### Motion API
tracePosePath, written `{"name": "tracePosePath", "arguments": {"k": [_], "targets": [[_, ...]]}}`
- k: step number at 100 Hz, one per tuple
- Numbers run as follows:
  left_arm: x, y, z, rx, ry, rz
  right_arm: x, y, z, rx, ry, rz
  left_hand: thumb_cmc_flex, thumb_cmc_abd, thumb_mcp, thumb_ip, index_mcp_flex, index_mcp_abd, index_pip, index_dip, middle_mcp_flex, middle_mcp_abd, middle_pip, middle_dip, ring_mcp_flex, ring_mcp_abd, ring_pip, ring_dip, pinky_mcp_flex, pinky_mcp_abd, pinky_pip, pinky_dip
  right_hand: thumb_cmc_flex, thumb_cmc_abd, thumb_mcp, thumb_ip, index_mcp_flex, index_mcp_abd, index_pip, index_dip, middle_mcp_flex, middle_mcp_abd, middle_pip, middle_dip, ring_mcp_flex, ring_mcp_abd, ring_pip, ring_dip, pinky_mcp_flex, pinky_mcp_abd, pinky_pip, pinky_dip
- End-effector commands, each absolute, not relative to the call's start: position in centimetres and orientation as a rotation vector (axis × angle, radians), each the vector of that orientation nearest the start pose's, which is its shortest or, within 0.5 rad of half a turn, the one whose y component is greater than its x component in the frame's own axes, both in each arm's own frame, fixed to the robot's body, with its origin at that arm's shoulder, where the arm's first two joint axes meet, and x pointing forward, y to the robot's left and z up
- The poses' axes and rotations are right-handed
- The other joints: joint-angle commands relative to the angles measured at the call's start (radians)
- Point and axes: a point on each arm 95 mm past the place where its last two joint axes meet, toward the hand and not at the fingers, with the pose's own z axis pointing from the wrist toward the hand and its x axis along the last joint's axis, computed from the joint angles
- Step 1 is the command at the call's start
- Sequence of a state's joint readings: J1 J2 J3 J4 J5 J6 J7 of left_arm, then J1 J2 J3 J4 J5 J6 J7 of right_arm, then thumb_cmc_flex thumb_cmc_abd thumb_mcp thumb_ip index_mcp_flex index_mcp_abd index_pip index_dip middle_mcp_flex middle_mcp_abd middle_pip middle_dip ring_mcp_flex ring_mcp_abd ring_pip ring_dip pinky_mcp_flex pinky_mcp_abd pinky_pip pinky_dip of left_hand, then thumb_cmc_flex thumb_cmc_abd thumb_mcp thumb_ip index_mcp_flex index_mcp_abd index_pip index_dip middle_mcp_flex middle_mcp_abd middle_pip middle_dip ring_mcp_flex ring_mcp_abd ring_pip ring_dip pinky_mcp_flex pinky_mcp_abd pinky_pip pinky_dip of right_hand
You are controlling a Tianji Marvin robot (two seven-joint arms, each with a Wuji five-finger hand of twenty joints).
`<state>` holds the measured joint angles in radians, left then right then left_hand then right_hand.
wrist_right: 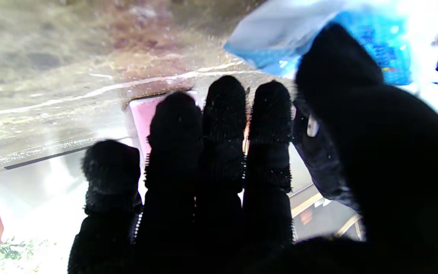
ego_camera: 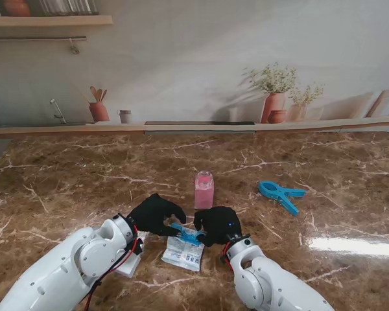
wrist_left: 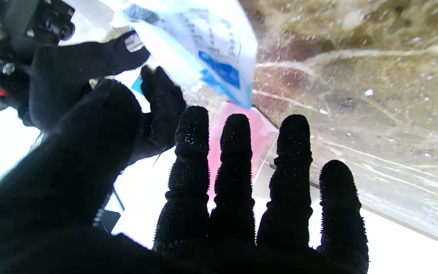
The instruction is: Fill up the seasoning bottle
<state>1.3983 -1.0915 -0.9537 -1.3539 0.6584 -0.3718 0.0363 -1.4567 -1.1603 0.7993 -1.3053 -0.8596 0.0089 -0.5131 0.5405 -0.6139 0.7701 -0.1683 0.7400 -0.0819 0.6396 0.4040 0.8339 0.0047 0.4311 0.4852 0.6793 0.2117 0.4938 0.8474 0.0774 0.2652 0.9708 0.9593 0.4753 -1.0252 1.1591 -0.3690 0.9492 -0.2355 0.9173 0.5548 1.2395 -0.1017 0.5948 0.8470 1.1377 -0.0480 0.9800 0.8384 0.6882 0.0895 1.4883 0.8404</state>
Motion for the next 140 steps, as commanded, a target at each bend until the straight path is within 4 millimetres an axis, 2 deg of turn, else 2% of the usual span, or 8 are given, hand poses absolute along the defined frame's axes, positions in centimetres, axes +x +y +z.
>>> {"name": "tracePosePath", "arguments": {"k": [1, 9, 12, 46, 51, 91, 106, 140], "targets": [[39.2, -6.1, -37.5, -1.344, 1.744, -1.935, 35.7, 8.7, -41.3, 1.189, 1.422, 1.738, -0.053, 0.034, -0.05, 0.042, -0.027, 0.017, -0.03, -0.025, -0.055, 0.005, -0.029, -0.024, -0.055, -0.039, -0.045, -0.037, -0.029, -0.029, -0.044, -0.042, -0.067, 0.026, 0.009, 0.041, -0.03, 0.025, -0.13, 0.024, -0.05, -0.015, -0.048, -0.061, -0.063, -0.021, -0.077, -0.041, -0.061, 0.012, -0.069, -0.02], [39.1, -5.9, -37.0, -1.377, 1.689, -1.964, 35.6, 8.6, -41.0, 1.206, 1.407, 1.744, -0.055, 0.052, -0.073, 0.045, -0.028, 0.018, -0.04, -0.028, -0.064, 0.009, -0.033, -0.03, -0.061, -0.036, -0.055, -0.052, -0.03, -0.034, -0.061, -0.06, -0.124, 0.083, 0.015, 0.172, -0.032, 0.069, -0.28, 0.092, -0.097, -0.01, -0.065, -0.148, -0.1, -0.012, -0.139, -0.073, -0.096, 0.013, -0.113, -0.025], [39.0, -5.9, -36.8, -1.386, 1.67, -1.975, 35.6, 8.5, -40.9, 1.212, 1.401, 1.745, -0.051, 0.057, -0.083, 0.048, -0.025, 0.02, -0.043, -0.029, -0.066, 0.011, -0.035, -0.032, -0.062, -0.037, -0.059, -0.058, -0.03, -0.036, -0.069, -0.071, -0.136, 0.1, 0.011, 0.191, -0.038, 0.077, -0.312, 0.116, -0.11, -0.008, -0.073, -0.164, -0.109, -0.01, -0.158, -0.084, -0.106, 0.013, -0.128, -0.028], [38.4, -5.4, -36.0, -1.461, 1.522, -2.061, 34.9, 6.1, -37.6, 1.215, 1.278, 1.716, -0.035, 0.099, -0.129, 0.06, -0.011, 0.034, -0.057, -0.031, -0.074, 0.027, -0.046, -0.053, -0.079, -0.032, -0.098, -0.127, -0.001, -0.136, -0.108, -0.227, -0.161, 0.176, -0.034, 0.206, -0.08, 0.085, -0.379, 0.098, -0.162, -0.003, -0.128, -0.218, -0.153, 0.001, -0.274, -0.142, -0.154, 0.013, -0.216, -0.06], [38.3, -5.3, -35.9, -1.471, 1.5, -2.073, 34.8, 5.4, -37.0, 1.205, 1.252, 1.693, -0.035, 0.105, -0.138, 0.062, -0.011, 0.035, -0.059, -0.032, -0.076, 0.03, -0.05, -0.058, -0.074, -0.056, -0.108, -0.145, 0.001, -0.147, -0.104, -0.25, -0.161, 0.181, -0.038, 0.208, -0.083, 0.085, -0.383, 0.096, -0.165, -0.004, -0.131, -0.223, -0.155, 0.001, -0.288, -0.148, -0.161, 0.019, -0.237, -0.069], [37.8, -5.3, -35.0, -1.511, 1.318, -2.168, 35.8, -2.2, -33.5, 1.178, 1.132, 1.309, -0.034, 0.153, -0.236, 0.08, -0.036, 0.066, -0.172, -0.091, -0.139, 0.031, -0.124, -0.145, -0.125, -0.086, -0.216, -0.306, -0.004, -0.231, -0.134, -0.449, -0.163, 0.186, -0.057, 0.213, -0.188, 0.124, -0.474, 0.058, -0.299, 0.014, -0.218, -0.281, -0.279, 0.021, -0.503, -0.248, -0.266, 0.011, -0.459, -0.133], [37.8, -5.3, -34.7, -1.509, 1.287, -2.18, 36.9, -4.9, -33.6, 1.174, 1.139, 1.117, -0.036, 0.161, -0.246, 0.081, -0.045, 0.066, -0.188, -0.099, -0.149, 0.033, -0.128, -0.154, -0.133, -0.088, -0.222, -0.319, -0.011, -0.227, -0.137, -0.46, -0.177, 0.188, -0.066, 0.211, -0.245, 0.158, -0.507, 0.049, -0.383, 0.029, -0.24, -0.302, -0.372, 0.032, -0.584, -0.292, -0.331, -0.001, -0.546, -0.149], [38.2, -5.3, -33.9, -1.481, 1.269, -2.195, 38.9, -9.0, -36.2, 1.289, 1.116, 0.862, -0.026, 0.174, -0.274, 0.086, -0.05, 0.069, -0.198, -0.102, -0.162, 0.036, -0.13, -0.161, -0.146, -0.09, -0.225, -0.327, -0.021, -0.224, -0.141, -0.471, -0.216, 0.17, -0.062, 0.198, -0.282, 0.197, -0.489, 0.094, -0.433, 0.037, -0.199, -0.287, -0.393, 0.037, -0.556, -0.289, -0.339, 0.0, -0.561, -0.122]]}}
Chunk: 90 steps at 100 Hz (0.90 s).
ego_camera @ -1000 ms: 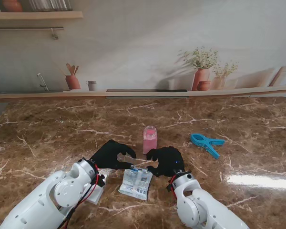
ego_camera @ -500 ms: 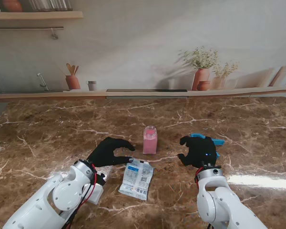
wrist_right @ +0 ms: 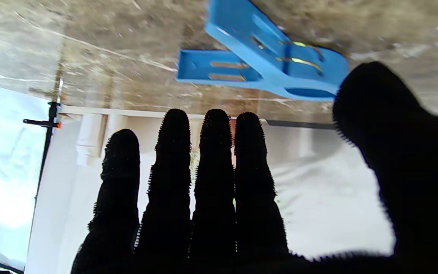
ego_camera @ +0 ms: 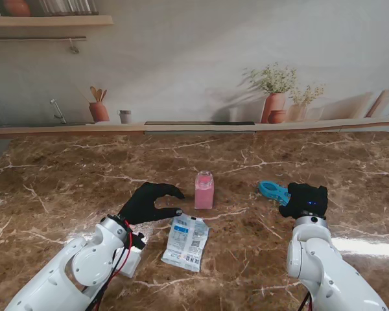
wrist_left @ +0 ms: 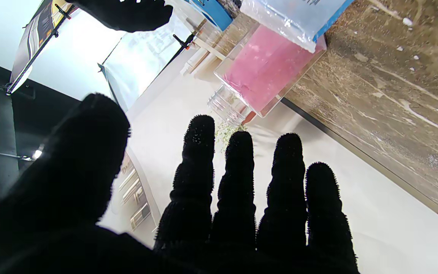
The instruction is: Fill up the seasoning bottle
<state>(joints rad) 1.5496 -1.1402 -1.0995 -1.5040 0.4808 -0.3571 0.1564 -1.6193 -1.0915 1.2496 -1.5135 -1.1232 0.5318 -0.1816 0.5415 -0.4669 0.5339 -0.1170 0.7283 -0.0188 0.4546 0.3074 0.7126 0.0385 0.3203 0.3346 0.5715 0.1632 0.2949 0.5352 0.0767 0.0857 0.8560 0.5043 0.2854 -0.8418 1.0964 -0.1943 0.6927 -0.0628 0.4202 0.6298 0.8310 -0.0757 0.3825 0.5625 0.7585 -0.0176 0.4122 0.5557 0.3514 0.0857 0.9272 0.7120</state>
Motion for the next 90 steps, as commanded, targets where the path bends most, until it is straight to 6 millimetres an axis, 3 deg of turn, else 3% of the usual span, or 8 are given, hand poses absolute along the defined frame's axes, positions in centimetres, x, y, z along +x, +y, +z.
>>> {"name": "tracePosePath", "arguments": {"k": [1, 28, 49, 54, 60, 76, 81, 90], "targets": [[38.2, -5.3, -33.8, -1.48, 1.269, -2.194, 39.0, -9.1, -36.3, 1.291, 1.116, 0.858, -0.028, 0.027, -0.038, 0.035, -0.038, 0.006, -0.014, -0.005, -0.041, 0.003, -0.019, -0.01, -0.039, -0.041, -0.026, -0.015, -0.02, -0.044, -0.026, -0.016, -0.026, -0.013, 0.0, 0.024, -0.027, 0.025, 0.008, 0.019, -0.026, 0.011, 0.015, -0.002, -0.015, 0.006, 0.012, -0.006, -0.003, 0.003, 0.0, 0.007], [38.6, -5.0, -33.8, -1.477, 1.263, -2.181, 40.5, -10.2, -38.3, 1.359, 1.132, 0.804, -0.02, 0.033, -0.052, 0.038, -0.035, 0.007, -0.014, -0.004, -0.046, 0.007, -0.019, -0.012, -0.044, -0.041, -0.028, -0.018, -0.026, -0.037, -0.03, -0.019, -0.02, -0.003, 0.003, 0.022, 0.0, 0.018, 0.02, 0.038, 0.012, 0.006, 0.048, 0.008, 0.031, 0.004, 0.054, 0.009, 0.034, 0.01, 0.039, 0.027], [38.6, -4.9, -33.9, -1.478, 1.253, -2.182, 41.6, -10.0, -39.6, 1.362, 1.128, 0.828, -0.017, 0.039, -0.056, 0.04, -0.029, 0.002, -0.008, 0.001, -0.039, 0.008, -0.015, -0.01, -0.038, -0.039, -0.024, -0.016, -0.025, -0.03, -0.025, -0.014, 0.101, -0.017, 0.052, 0.021, 0.131, -0.046, 0.111, 0.077, 0.195, -0.043, 0.175, 0.086, 0.185, -0.025, 0.261, 0.111, 0.15, 0.016, 0.213, 0.074], [38.6, -4.9, -33.9, -1.476, 1.251, -2.18, 41.8, -9.9, -39.8, 1.342, 1.12, 0.843, -0.017, 0.038, -0.055, 0.041, -0.029, 0.003, -0.007, 0.001, -0.038, 0.008, -0.015, -0.009, -0.037, -0.039, -0.023, -0.016, -0.025, -0.03, -0.025, -0.013, 0.202, -0.011, 0.02, -0.111, 0.147, -0.114, 0.352, -0.104, 0.308, -0.058, 0.178, 0.198, 0.258, -0.039, 0.352, 0.155, 0.203, 0.016, 0.299, 0.081], [38.5, -4.8, -33.9, -1.475, 1.248, -2.18, 41.9, -9.8, -40.0, 1.327, 1.107, 0.871, -0.017, 0.039, -0.055, 0.041, -0.029, 0.003, -0.007, 0.002, -0.038, 0.007, -0.015, -0.009, -0.037, -0.039, -0.023, -0.016, -0.026, -0.03, -0.025, -0.013, 0.267, 0.032, 0.042, -0.104, 0.206, -0.182, 0.512, -0.188, 0.421, -0.073, 0.207, 0.226, 0.336, -0.05, 0.443, 0.192, 0.259, 0.013, 0.385, 0.1], [38.5, -4.8, -33.3, -1.45, 1.232, -2.183, 42.0, -9.5, -39.6, 1.268, 1.063, 0.932, -0.01, 0.057, -0.048, 0.04, -0.026, 0.009, -0.006, 0.003, -0.033, 0.012, -0.012, -0.006, -0.031, -0.031, -0.018, -0.013, -0.017, -0.019, -0.017, -0.007, 0.279, 0.066, 0.068, -0.091, 0.253, -0.246, 0.567, -0.115, 0.466, -0.068, 0.25, 0.262, 0.377, -0.051, 0.544, 0.243, 0.299, -0.002, 0.479, 0.111], [38.5, -4.9, -33.0, -1.432, 1.22, -2.191, 41.8, -9.4, -39.0, 1.239, 1.037, 0.958, -0.014, 0.06, -0.048, 0.04, -0.027, 0.013, -0.007, 0.002, -0.029, 0.013, -0.011, -0.005, -0.025, -0.029, -0.013, -0.01, -0.01, -0.016, -0.01, -0.003, 0.279, 0.072, 0.07, -0.088, 0.259, -0.247, 0.541, -0.068, 0.467, -0.067, 0.249, 0.27, 0.373, -0.053, 0.549, 0.248, 0.297, -0.006, 0.487, 0.098], [38.5, -5.1, -32.1, -1.417, 1.2, -2.213, 41.3, -9.0, -37.1, 1.165, 0.981, 1.015, -0.019, 0.061, -0.049, 0.039, -0.033, 0.028, -0.015, -0.002, -0.027, 0.015, -0.011, -0.004, -0.024, -0.023, -0.009, -0.007, -0.006, -0.01, -0.004, 0.003, 0.278, 0.075, 0.071, -0.088, 0.256, -0.246, 0.542, -0.058, 0.464, -0.066, 0.25, 0.273, 0.37, -0.055, 0.55, 0.249, 0.295, -0.008, 0.488, 0.096]]}}
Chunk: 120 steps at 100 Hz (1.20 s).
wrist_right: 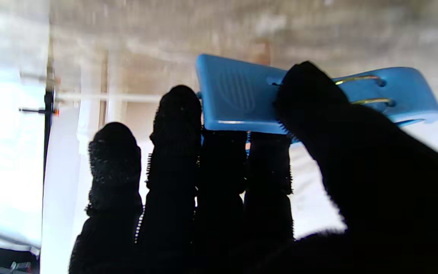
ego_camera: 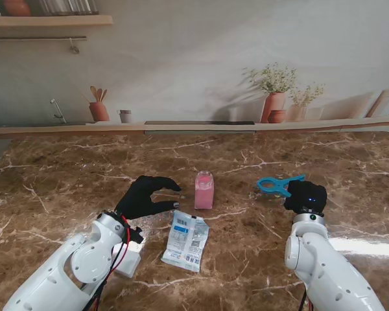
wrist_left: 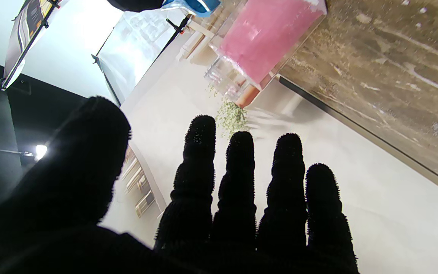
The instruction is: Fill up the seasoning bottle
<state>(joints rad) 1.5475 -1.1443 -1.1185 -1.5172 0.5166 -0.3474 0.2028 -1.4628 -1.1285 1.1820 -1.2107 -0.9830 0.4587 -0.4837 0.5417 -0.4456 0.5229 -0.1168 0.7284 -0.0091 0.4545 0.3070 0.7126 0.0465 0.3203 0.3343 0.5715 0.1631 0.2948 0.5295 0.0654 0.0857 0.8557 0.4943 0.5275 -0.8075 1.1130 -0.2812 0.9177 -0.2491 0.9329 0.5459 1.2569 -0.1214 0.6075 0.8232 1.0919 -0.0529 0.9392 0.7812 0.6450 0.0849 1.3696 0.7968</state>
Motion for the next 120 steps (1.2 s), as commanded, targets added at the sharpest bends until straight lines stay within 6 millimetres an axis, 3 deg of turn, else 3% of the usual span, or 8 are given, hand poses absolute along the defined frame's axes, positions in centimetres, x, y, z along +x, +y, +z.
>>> {"name": "tracePosePath", "arguments": {"k": [1, 33, 61, 70, 99, 114, 118, 120], "targets": [[38.5, -5.2, -32.0, -1.415, 1.198, -2.215, 41.2, -8.9, -36.8, 1.155, 0.974, 1.022, -0.02, 0.041, -0.038, 0.039, -0.035, 0.021, -0.017, -0.003, -0.028, 0.008, -0.012, -0.004, -0.024, -0.022, -0.009, -0.001, 0.006, -0.01, -0.002, 0.013, 0.036, 0.041, 0.054, -0.001, 0.031, -0.059, 0.029, 0.026, 0.038, -0.021, 0.025, 0.012, 0.036, -0.02, 0.023, 0.024, 0.002, -0.007, 0.045, 0.011], [38.6, -7.0, -27.8, -1.495, 1.09, -2.31, 38.1, -4.8, -28.7, 0.845, 0.808, 1.287, -0.018, 0.048, -0.141, 0.042, -0.078, 0.105, -0.147, -0.079, -0.061, 0.046, -0.038, -0.015, -0.03, 0.012, -0.006, 0.0, 0.021, 0.026, 0.014, 0.054, 0.034, 0.042, 0.052, 0.004, 0.024, -0.059, 0.022, 0.039, 0.03, -0.022, 0.026, 0.021, 0.026, -0.023, 0.027, 0.026, -0.005, -0.012, 0.043, 0.008], [39.3, -8.8, -25.6, -1.635, 1.129, -2.353, 36.3, 0.2, -26.9, 0.652, 0.784, 1.47, 0.06, 0.125, -0.492, 0.076, -0.157, 0.183, -0.254, -0.137, -0.17, 0.101, -0.06, -0.081, -0.067, 0.033, -0.021, -0.011, 0.019, 0.042, -0.001, 0.108, 0.027, 0.046, 0.048, 0.011, 0.015, -0.073, 0.012, 0.052, 0.018, -0.038, 0.027, 0.032, 0.016, -0.037, 0.019, 0.023, -0.015, -0.018, 0.031, 0.002], [39.2, -9.2, -25.3, -1.669, 1.144, -2.368, 36.0, 1.4, -26.8, 0.614, 0.794, 1.506, 0.048, 0.129, -0.518, 0.076, -0.175, 0.207, -0.27, -0.144, -0.188, 0.118, -0.065, -0.088, -0.063, 0.041, -0.018, -0.009, 0.02, 0.046, 0.0, 0.11, 0.025, 0.047, 0.048, 0.012, 0.015, -0.074, 0.01, 0.054, 0.018, -0.038, 0.026, 0.033, 0.015, -0.038, 0.018, 0.023, -0.015, -0.018, 0.03, 0.002], [40.1, -10.2, -25.3, -1.703, 1.192, -2.311, 35.1, 4.1, -26.6, 0.581, 0.803, 1.615, 0.057, 0.128, -0.535, 0.077, -0.172, 0.225, -0.276, -0.143, -0.178, 0.134, -0.043, -0.086, -0.024, 0.058, 0.025, 0.03, 0.035, 0.055, 0.032, 0.137, 0.02, 0.048, 0.048, 0.015, 0.011, -0.077, 0.004, 0.06, 0.014, -0.045, 0.025, 0.035, 0.011, -0.046, 0.013, 0.021, -0.017, -0.022, 0.023, -0.001], [40.1, -10.7, -25.2, -1.749, 1.184, -2.327, 34.6, 4.8, -26.4, 0.552, 0.794, 1.643, 0.16, 0.092, -0.521, 0.078, -0.075, 0.142, -0.125, -0.032, -0.011, 0.1, 0.023, -0.026, 0.09, 0.058, 0.11, 0.116, 0.086, 0.075, 0.125, 0.213, 0.018, 0.049, 0.047, 0.016, 0.01, -0.082, 0.002, 0.063, 0.013, -0.047, 0.025, 0.036, 0.011, -0.047, 0.011, 0.021, -0.018, -0.024, 0.02, -0.002], [40.1, -10.8, -25.2, -1.745, 1.178, -2.328, 34.6, 4.9, -26.3, 0.548, 0.79, 1.65, 0.193, 0.07, -0.5, 0.079, -0.029, 0.098, -0.05, 0.014, 0.056, 0.077, 0.041, -0.006, 0.149, 0.051, 0.143, 0.136, 0.121, 0.084, 0.168, 0.24, 0.018, 0.049, 0.048, 0.016, 0.01, -0.082, 0.001, 0.063, 0.013, -0.048, 0.025, 0.036, 0.011, -0.048, 0.011, 0.021, -0.018, -0.025, 0.02, -0.002], [40.2, -10.9, -25.2, -1.743, 1.169, -2.333, 34.5, 4.9, -26.2, 0.544, 0.787, 1.652, 0.105, 0.004, -0.258, 0.049, -0.006, 0.077, -0.009, 0.046, 0.093, 0.068, 0.051, 0.011, 0.179, 0.049, 0.159, 0.15, 0.138, 0.09, 0.185, 0.257, 0.018, 0.049, 0.048, 0.016, 0.01, -0.082, 0.001, 0.063, 0.012, -0.048, 0.024, 0.036, 0.011, -0.048, 0.01, 0.021, -0.018, -0.025, 0.02, -0.002]]}}
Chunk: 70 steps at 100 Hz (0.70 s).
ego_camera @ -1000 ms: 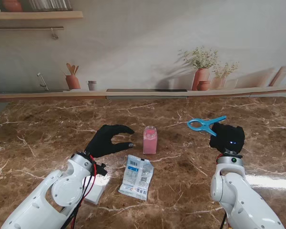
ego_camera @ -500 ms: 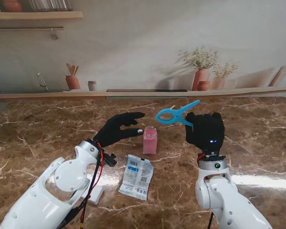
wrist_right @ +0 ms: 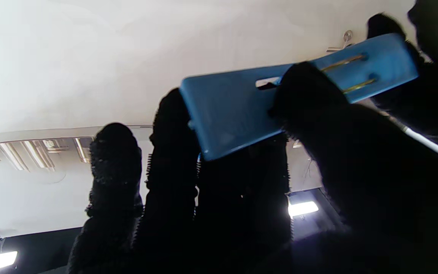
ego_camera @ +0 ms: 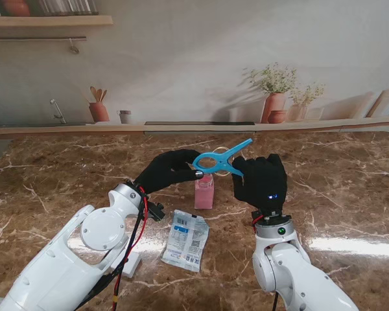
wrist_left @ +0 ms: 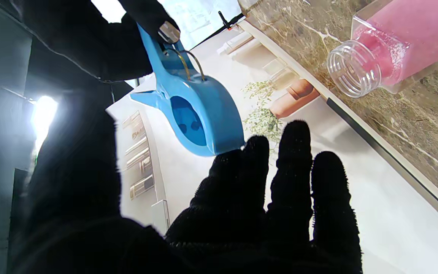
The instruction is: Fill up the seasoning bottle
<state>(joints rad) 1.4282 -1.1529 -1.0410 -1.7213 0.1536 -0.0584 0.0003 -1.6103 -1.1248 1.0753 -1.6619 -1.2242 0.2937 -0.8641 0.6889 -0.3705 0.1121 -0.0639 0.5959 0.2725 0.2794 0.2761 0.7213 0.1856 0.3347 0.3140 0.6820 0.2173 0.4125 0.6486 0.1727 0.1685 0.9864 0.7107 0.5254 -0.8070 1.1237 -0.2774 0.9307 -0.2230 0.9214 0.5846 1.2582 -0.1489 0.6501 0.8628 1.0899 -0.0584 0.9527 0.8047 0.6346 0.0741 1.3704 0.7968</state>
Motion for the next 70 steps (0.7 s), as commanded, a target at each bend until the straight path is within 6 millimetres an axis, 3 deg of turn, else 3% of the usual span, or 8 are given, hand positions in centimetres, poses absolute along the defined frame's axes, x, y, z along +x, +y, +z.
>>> {"name": "tracePosePath", "arguments": {"k": [1, 7, 24, 44, 52, 56, 58, 70], "targets": [[40.2, -11.0, -25.2, -1.743, 1.165, -2.336, 34.5, 4.9, -26.2, 0.543, 0.786, 1.653, -0.081, -0.113, 0.3, -0.022, 0.148, -0.226, 0.218, 0.104, 0.125, -0.078, 0.053, 0.048, 0.102, -0.006, 0.07, 0.047, 0.046, 0.015, 0.082, 0.054, 0.02, 0.049, 0.037, 0.013, -0.003, -0.109, 0.013, 0.025, 0.011, -0.02, -0.018, -0.004, 0.013, -0.042, -0.003, -0.003, -0.008, -0.014, 0.019, -0.002], [40.1, -11.1, -25.2, -1.764, 1.141, -2.344, 34.4, 5.0, -26.0, 0.534, 0.776, 1.659, -0.109, -0.147, 0.4, -0.036, 0.148, -0.236, 0.267, 0.131, 0.154, -0.085, 0.063, 0.069, 0.126, 0.0, 0.104, 0.074, 0.052, 0.024, 0.107, 0.069, 0.02, 0.049, 0.037, 0.012, -0.003, -0.109, 0.012, 0.025, 0.011, -0.021, -0.018, -0.004, 0.012, -0.044, -0.004, -0.003, -0.008, -0.015, 0.018, -0.002], [40.4, -10.8, -25.7, -1.813, 1.123, -2.313, 33.9, 5.1, -25.4, 0.514, 0.756, 1.665, -0.148, -0.131, 0.361, -0.04, 0.064, -0.214, 0.229, 0.12, 0.057, -0.086, 0.031, 0.077, 0.059, 0.005, 0.083, 0.085, 0.011, 0.012, 0.07, 0.06, 0.021, 0.048, 0.037, 0.012, -0.003, -0.108, 0.011, 0.027, 0.011, -0.021, -0.019, -0.003, 0.012, -0.045, -0.006, -0.004, -0.008, -0.016, 0.017, -0.003], [40.7, -10.4, -25.8, -1.837, 1.074, -2.294, 33.3, 5.0, -25.0, 0.497, 0.744, 1.67, -0.128, -0.082, 0.204, -0.014, -0.012, -0.18, 0.162, 0.116, -0.03, -0.08, 0.012, 0.082, 0.015, 0.006, 0.05, 0.078, -0.011, 0.005, 0.035, 0.065, 0.02, 0.049, 0.037, 0.011, -0.002, -0.108, 0.009, 0.029, 0.01, -0.021, -0.019, -0.003, 0.012, -0.045, -0.006, -0.003, -0.008, -0.016, 0.016, -0.003], [40.7, -10.4, -25.7, -1.861, 1.066, -2.296, 33.1, 5.2, -24.9, 0.495, 0.738, 1.681, -0.121, -0.061, 0.148, -0.008, -0.025, -0.154, 0.079, 0.058, -0.056, -0.064, -0.011, 0.063, -0.001, 0.009, 0.025, 0.057, -0.018, 0.009, 0.018, 0.061, 0.021, 0.048, 0.037, 0.011, -0.002, -0.108, 0.009, 0.029, 0.01, -0.021, -0.019, -0.003, 0.012, -0.045, -0.006, -0.003, -0.008, -0.016, 0.016, -0.003], [40.6, -10.5, -25.6, -1.881, 1.067, -2.305, 33.1, 5.3, -24.9, 0.489, 0.737, 1.684, -0.12, -0.049, 0.124, -0.006, -0.026, -0.151, 0.046, 0.03, -0.061, -0.061, -0.014, 0.057, -0.006, 0.009, 0.02, 0.052, -0.021, 0.006, 0.011, 0.058, 0.02, 0.049, 0.037, 0.011, -0.002, -0.108, 0.008, 0.029, 0.009, -0.022, -0.02, -0.003, 0.011, -0.045, -0.007, -0.003, -0.008, -0.016, 0.016, -0.003], [40.6, -10.5, -25.6, -1.891, 1.064, -2.313, 33.0, 5.3, -24.9, 0.485, 0.738, 1.685, -0.076, -0.022, 0.015, 0.011, -0.023, -0.153, 0.04, -0.011, -0.061, -0.062, -0.011, 0.05, -0.007, 0.01, 0.021, 0.049, -0.023, 0.006, 0.009, 0.061, 0.019, 0.049, 0.037, 0.01, -0.003, -0.109, 0.008, 0.03, 0.009, -0.022, -0.02, -0.003, 0.01, -0.046, -0.007, -0.003, -0.008, -0.016, 0.016, -0.003], [40.3, -10.9, -25.6, -1.956, 1.016, -2.378, 33.0, 5.6, -24.9, 0.467, 0.757, 1.693, -0.067, -0.02, -0.01, 0.013, 0.036, -0.185, 0.053, -0.011, -0.011, -0.065, 0.0, 0.052, 0.008, 0.007, 0.028, 0.052, -0.021, 0.007, 0.012, 0.063, 0.02, 0.05, 0.036, 0.01, -0.004, -0.113, 0.007, 0.032, 0.009, -0.025, -0.02, -0.003, 0.01, -0.047, -0.009, -0.004, -0.009, -0.017, 0.014, -0.003]]}}
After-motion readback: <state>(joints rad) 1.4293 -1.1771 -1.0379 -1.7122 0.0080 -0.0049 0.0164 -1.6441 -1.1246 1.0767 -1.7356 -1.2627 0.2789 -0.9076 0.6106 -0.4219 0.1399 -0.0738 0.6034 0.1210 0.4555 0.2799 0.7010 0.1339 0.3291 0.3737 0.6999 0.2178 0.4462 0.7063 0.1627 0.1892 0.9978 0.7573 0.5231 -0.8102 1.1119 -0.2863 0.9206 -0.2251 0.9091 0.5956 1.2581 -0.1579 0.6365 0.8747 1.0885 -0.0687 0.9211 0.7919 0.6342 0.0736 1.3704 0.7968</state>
